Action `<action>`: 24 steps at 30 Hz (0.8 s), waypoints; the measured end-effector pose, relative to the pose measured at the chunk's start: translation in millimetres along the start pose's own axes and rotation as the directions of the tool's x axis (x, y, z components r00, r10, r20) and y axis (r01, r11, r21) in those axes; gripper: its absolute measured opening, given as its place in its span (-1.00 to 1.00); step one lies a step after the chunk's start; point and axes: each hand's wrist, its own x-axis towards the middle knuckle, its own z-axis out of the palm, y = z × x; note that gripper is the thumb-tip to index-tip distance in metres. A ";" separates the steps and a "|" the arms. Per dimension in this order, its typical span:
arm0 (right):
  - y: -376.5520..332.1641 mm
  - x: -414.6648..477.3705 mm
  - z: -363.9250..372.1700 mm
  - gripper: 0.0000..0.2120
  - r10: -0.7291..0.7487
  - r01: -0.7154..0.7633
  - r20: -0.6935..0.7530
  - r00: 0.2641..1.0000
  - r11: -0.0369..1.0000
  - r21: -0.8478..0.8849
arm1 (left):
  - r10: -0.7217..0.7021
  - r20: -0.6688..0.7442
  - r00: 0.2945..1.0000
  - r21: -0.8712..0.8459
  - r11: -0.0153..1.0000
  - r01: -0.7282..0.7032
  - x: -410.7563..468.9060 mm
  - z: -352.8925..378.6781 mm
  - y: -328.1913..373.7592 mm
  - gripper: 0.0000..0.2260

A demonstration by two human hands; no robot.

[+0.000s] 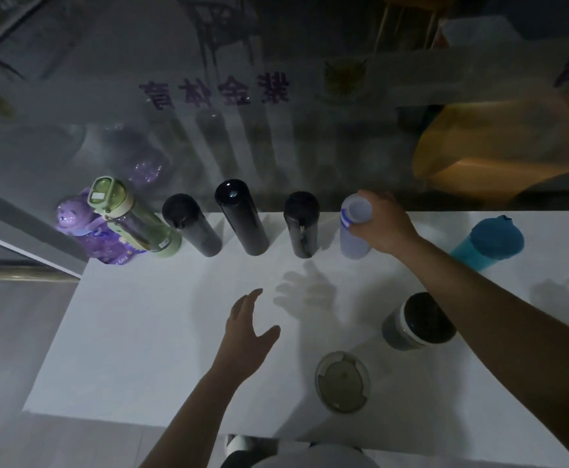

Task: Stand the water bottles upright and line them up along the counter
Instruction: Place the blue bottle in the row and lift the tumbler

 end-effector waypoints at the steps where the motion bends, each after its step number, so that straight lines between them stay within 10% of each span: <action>1: 0.7 1.3 -0.5 -0.31 0.009 -0.009 0.002 1.000 1.000 -0.002 | -0.007 0.002 1.000 -0.007 1.000 0.007 -2.7 -0.6 -2.1 -0.35; 15: -22.9 -70.6 -39.5 -0.39 0.125 -0.113 -0.076 0.989 0.982 0.150 | 0.090 0.196 0.976 -0.197 0.979 -0.051 -3.4 -30.4 -2.9 -0.57; 24: -16.5 -229.9 -33.6 -0.49 0.380 -0.357 -0.244 0.892 0.924 0.135 | 0.279 0.569 0.773 -0.242 0.956 -0.167 -8.7 -9.1 14.0 -0.54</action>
